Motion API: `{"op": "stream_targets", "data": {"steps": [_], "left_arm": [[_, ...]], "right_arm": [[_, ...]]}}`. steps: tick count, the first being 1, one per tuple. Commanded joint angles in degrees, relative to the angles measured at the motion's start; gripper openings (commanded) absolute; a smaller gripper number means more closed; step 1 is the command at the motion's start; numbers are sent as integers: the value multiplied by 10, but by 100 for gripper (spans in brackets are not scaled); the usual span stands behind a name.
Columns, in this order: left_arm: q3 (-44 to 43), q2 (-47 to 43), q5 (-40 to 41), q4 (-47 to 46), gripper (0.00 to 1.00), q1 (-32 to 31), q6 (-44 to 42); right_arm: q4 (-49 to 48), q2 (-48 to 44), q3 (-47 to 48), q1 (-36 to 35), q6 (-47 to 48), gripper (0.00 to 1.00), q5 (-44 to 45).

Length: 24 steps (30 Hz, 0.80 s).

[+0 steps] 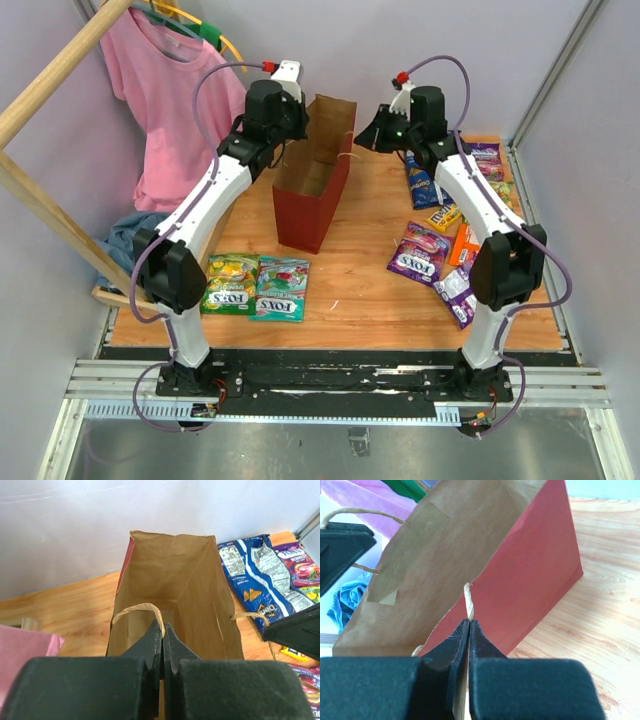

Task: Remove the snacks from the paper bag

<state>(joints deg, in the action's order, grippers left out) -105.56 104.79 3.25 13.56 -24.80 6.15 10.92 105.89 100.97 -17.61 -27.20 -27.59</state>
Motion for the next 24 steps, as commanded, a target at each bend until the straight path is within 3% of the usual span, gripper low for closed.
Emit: {"op": "stream_targets", "data": {"steps": [1, 10, 20, 23, 24], "left_arm": [[-45, 26, 5, -24, 1, 8, 10], [-94, 67, 12, -30, 1, 15, 43], [-126, 88, 14, -33, 2, 19, 47], [-133, 89, 9, -32, 7, 20, 46], [-135, 89, 5, -31, 13, 20, 44]], "right_arm": [[25, 31, 74, 12, -4, 1, -21], [95, 135, 223, 30, -9, 1, -57], [103, 167, 274, 54, -29, 2, -84], [104, 170, 287, 58, -32, 8, -92], [105, 171, 293, 59, -32, 16, -96]]}}
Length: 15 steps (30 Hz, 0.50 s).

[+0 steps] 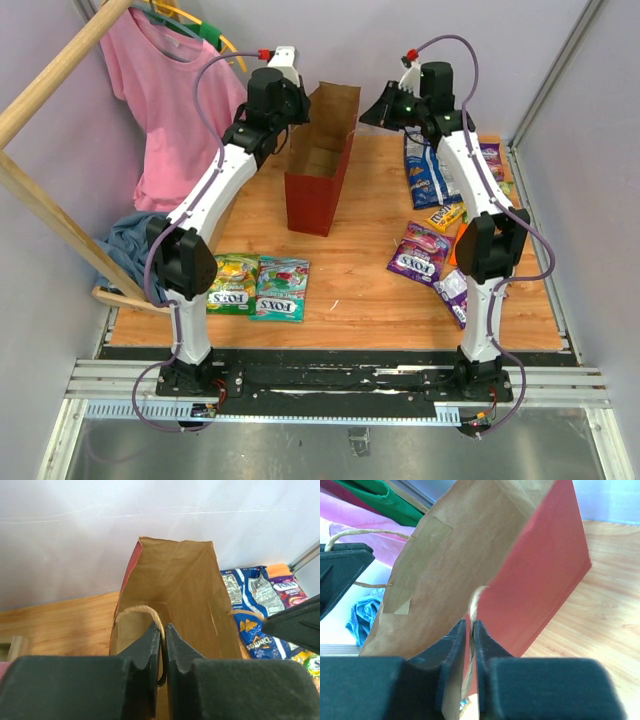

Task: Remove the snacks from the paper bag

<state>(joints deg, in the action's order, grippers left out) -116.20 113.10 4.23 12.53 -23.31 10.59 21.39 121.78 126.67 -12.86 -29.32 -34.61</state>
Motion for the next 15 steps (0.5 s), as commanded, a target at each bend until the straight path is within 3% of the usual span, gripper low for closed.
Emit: {"op": "stream_targets", "data": {"steps": [1, 3, 4, 6, 8, 11, 15], "left_arm": [[-31, 4, -9, -19, 28, 6, -3], [-29, -2, -24, -19, 59, 6, -12], [-26, -7, -27, -21, 68, 8, -16], [-17, -18, -31, -27, 81, 9, -22], [-5, -32, -37, -37, 89, 10, -29], [7, -57, -38, -39, 93, 11, -43], [35, -96, -12, -35, 97, 12, -70]], "right_arm": [[2, 13, 42, 13, -11, 30, -30], [8, 13, 53, 16, -10, 55, -36], [10, 9, 54, 17, -10, 64, -37], [11, 0, 51, 20, -9, 71, -38], [11, -12, 46, 22, -8, 83, -42], [12, -37, 33, 26, -4, 99, -44], [21, -77, 17, 32, 12, 99, -31]]}}
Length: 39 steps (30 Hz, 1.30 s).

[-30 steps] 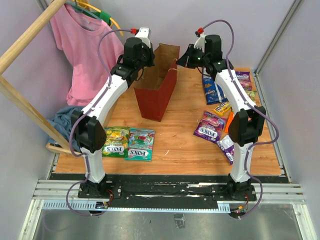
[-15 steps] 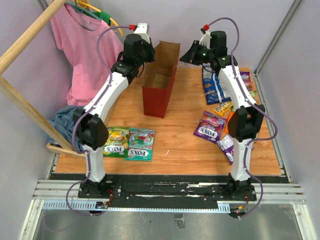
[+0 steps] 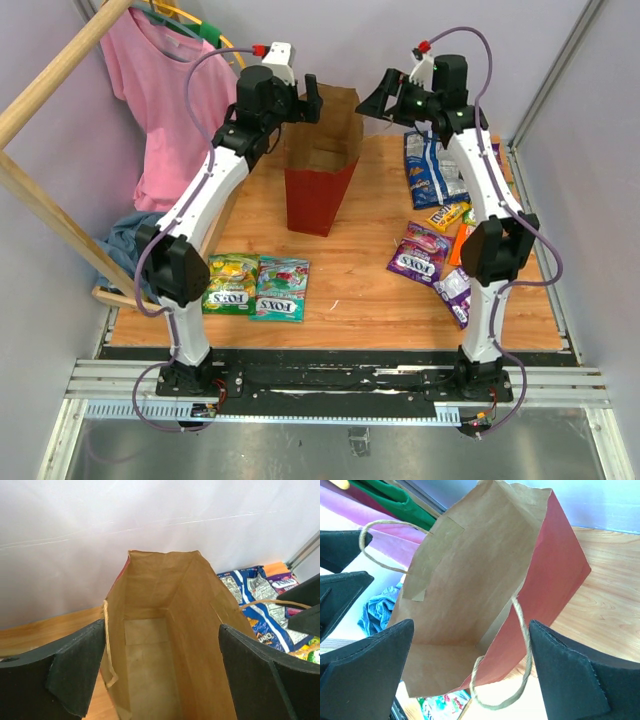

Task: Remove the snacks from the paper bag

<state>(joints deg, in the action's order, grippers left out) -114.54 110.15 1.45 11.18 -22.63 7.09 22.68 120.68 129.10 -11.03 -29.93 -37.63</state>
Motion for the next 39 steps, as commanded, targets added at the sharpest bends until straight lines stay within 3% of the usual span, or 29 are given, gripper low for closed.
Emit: {"op": "stream_targets", "data": {"steps": [1, 6, 12, 16, 20, 25, 28, 34, 39], "left_arm": [[29, -80, 25, -21, 98, 5, -43], [106, -160, 53, -41, 100, 7, -71], [235, -277, 7, -75, 100, 11, -63], [332, -356, -35, -91, 100, 14, -39], [469, -447, -14, -94, 100, 14, -18], [666, -569, 6, -164, 100, 14, 99], [752, -597, -16, -230, 99, 14, 164], [828, -640, 25, -209, 96, 15, 160], [883, -693, 41, -231, 96, 14, 155]], "right_arm": [[14, -83, -12, 15, 25, 99, 6], [46, -152, -43, 18, 68, 99, 71], [26, -279, -166, 18, 83, 99, 136], [-33, -389, -332, 19, 71, 99, 169], [-66, -513, -502, 15, 74, 99, 204], [-167, -698, -789, 8, 35, 99, 267], [-201, -750, -921, 6, 15, 99, 280], [-78, -762, -954, 3, 38, 99, 324], [-53, -792, -956, 3, 64, 99, 366]]}}
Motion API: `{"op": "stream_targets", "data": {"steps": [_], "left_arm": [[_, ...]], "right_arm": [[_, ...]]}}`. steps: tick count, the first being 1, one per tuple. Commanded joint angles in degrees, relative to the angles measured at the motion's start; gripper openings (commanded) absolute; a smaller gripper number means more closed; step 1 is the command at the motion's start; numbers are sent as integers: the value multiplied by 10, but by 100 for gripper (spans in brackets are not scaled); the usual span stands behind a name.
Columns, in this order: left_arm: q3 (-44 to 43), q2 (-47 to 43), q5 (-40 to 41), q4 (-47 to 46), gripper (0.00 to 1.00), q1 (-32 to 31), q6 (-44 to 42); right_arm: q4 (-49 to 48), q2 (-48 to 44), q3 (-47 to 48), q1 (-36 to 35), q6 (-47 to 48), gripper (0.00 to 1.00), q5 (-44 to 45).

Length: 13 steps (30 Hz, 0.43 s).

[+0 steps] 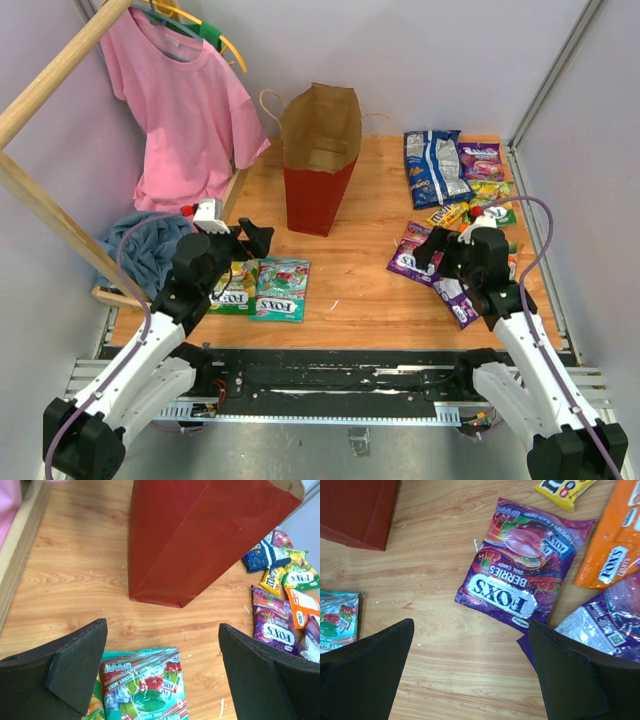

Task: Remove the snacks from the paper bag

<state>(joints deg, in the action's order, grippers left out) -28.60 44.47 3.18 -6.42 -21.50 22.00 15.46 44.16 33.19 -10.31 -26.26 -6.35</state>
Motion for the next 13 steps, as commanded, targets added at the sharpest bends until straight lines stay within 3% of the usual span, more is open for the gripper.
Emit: {"op": "stream_targets", "data": {"steps": [1, 13], "left_arm": [[30, -39, 26, -63, 97, 3, 4], [72, -31, 59, -113, 96, 3, 3]], "right_arm": [[16, -30, 2, -4, 34, 99, 61], [-76, 40, -24, -5, 31, 99, 30]]}}
